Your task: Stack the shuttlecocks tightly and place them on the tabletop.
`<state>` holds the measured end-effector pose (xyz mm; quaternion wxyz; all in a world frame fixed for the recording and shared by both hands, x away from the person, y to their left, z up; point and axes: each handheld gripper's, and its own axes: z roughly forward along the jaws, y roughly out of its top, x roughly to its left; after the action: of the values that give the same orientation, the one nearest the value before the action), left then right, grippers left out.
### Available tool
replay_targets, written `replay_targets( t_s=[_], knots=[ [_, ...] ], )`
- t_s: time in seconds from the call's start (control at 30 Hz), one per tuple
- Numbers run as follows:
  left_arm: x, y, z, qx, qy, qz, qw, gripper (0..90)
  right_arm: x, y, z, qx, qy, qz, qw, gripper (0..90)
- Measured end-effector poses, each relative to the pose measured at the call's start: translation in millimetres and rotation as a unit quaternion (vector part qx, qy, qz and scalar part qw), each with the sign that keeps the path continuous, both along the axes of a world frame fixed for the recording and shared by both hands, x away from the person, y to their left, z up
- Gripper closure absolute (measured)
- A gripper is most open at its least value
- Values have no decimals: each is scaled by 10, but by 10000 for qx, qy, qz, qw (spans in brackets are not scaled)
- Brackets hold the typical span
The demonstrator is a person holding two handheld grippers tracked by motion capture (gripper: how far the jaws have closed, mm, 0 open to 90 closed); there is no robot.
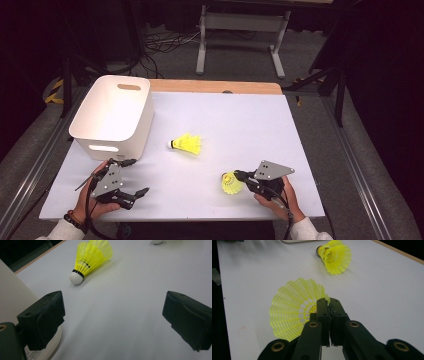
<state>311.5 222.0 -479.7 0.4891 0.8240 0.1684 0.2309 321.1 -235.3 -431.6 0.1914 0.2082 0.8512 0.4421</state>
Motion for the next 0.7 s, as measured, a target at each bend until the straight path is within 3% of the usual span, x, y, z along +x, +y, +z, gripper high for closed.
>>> replay_targets(
  t_s=[0.4, 0.7],
  knots=[
    [0, -3, 0, 49, 11, -32, 10000, 52, 51, -132, -13, -184, -80, -332, 9992, 760],
    [-2, -7, -2, 48, 12, -41, 10000, 53, 136, -262, -46, -402, -163, -739, 9963, 664]
  ],
)
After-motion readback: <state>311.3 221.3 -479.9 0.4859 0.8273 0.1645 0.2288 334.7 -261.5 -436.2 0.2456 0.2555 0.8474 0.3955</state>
